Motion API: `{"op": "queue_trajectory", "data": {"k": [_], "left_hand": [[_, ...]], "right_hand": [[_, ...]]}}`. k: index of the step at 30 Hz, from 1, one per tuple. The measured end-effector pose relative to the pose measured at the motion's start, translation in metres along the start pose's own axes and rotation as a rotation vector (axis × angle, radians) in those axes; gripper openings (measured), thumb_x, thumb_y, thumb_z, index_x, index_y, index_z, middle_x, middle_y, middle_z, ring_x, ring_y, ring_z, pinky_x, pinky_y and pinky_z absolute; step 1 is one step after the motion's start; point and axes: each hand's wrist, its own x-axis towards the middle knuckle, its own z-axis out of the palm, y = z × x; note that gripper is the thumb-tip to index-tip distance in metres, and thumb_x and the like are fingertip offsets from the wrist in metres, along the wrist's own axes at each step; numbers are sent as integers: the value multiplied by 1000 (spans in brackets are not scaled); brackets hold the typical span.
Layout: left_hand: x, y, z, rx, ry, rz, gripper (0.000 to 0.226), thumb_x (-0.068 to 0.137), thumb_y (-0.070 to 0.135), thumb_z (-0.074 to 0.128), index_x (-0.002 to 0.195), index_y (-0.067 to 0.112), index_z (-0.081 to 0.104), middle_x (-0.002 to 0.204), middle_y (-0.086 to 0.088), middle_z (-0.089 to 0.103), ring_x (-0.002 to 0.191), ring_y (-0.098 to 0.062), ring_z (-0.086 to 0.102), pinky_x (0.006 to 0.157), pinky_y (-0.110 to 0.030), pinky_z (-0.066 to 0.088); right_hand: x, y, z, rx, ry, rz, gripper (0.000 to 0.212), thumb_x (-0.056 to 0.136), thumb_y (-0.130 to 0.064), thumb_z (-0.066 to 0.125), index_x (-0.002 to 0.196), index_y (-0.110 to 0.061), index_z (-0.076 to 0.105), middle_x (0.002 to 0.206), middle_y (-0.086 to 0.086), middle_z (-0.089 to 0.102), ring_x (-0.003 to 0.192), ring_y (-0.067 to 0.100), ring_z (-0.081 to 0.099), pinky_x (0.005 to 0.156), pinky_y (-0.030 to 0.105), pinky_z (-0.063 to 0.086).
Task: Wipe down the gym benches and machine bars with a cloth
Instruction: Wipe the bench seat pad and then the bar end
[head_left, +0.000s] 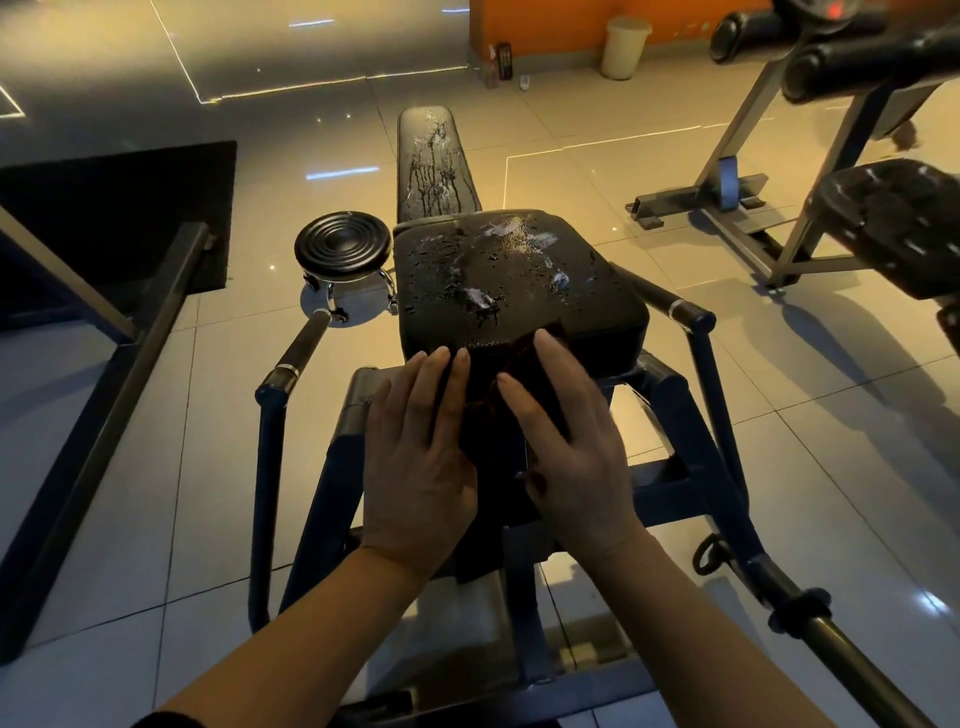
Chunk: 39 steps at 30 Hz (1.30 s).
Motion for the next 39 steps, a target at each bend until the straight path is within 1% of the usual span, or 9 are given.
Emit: {"op": "queue_trajectory", "data": {"k": [2, 5, 9, 13, 21, 27, 30, 36, 39], "left_hand": [[1, -1, -1, 3, -13, 1, 78, 79, 17, 59, 148, 14, 22, 152, -8, 22, 142, -28, 20, 109, -57, 32], [1, -1, -3, -40, -14, -10, 84, 75, 11, 64, 148, 14, 23, 152, -6, 23, 144, -26, 20, 113, -53, 28], [-9, -13, -10, -188, -31, -27, 88, 74, 3, 66, 149, 11, 21, 156, -8, 23, 146, -23, 20, 114, -51, 29], [-19, -30, -18, -195, -9, -120, 92, 75, 2, 61, 152, 16, 12, 158, 0, 15, 145, -21, 22, 113, -49, 31], [-15, -31, -25, -212, -100, -85, 91, 80, 7, 61, 153, 20, 8, 159, -4, 15, 147, -19, 19, 112, -51, 33], [-12, -19, -26, -118, -106, -5, 93, 71, -1, 74, 148, 9, 23, 155, -10, 20, 145, -27, 21, 110, -56, 34], [-6, -6, -21, -46, -90, 90, 92, 69, -2, 75, 146, 7, 26, 155, -10, 21, 146, -27, 18, 118, -47, 20], [9, 10, -11, 78, -101, 144, 81, 73, 3, 68, 145, 3, 31, 155, -11, 22, 147, -25, 12, 121, -44, 5], [13, 14, -5, 101, -109, 171, 77, 76, 8, 62, 146, 4, 30, 156, -11, 22, 148, -24, 10, 121, -46, 5]], "right_hand": [[-6, -4, 2, -12, 35, 116, 33, 105, -29, 37, 131, -13, 50, 150, 20, 34, 144, 38, 25, 113, 50, 33], [-10, -20, 13, 49, 37, 222, 41, 96, -20, 50, 136, -13, 48, 152, 21, 32, 145, 38, 23, 113, 52, 34], [-5, -39, 30, 41, 23, 80, 50, 93, -11, 61, 140, -7, 43, 153, 20, 30, 147, 32, 21, 117, 46, 29], [1, -49, 38, 45, 11, 102, 57, 90, -5, 59, 143, -6, 37, 155, 19, 27, 149, 29, 13, 120, 43, 20], [6, -46, 40, 14, -70, -166, 55, 87, -6, 70, 136, -1, 48, 150, 16, 34, 143, 29, 28, 117, 44, 29], [-9, 4, 12, -109, -86, -130, 50, 93, -9, 62, 138, -2, 45, 150, 19, 36, 143, 33, 31, 114, 48, 34], [-11, 25, -2, -159, -82, -123, 40, 100, -8, 50, 139, -1, 44, 149, 22, 36, 142, 35, 31, 114, 48, 34], [-15, 47, -22, -159, -73, -34, 40, 107, -18, 28, 136, 2, 48, 147, 25, 38, 140, 38, 34, 107, 51, 42], [-14, 36, -23, -98, -81, 100, 44, 105, -18, 27, 139, 3, 44, 150, 26, 34, 143, 37, 26, 114, 49, 34]]}}
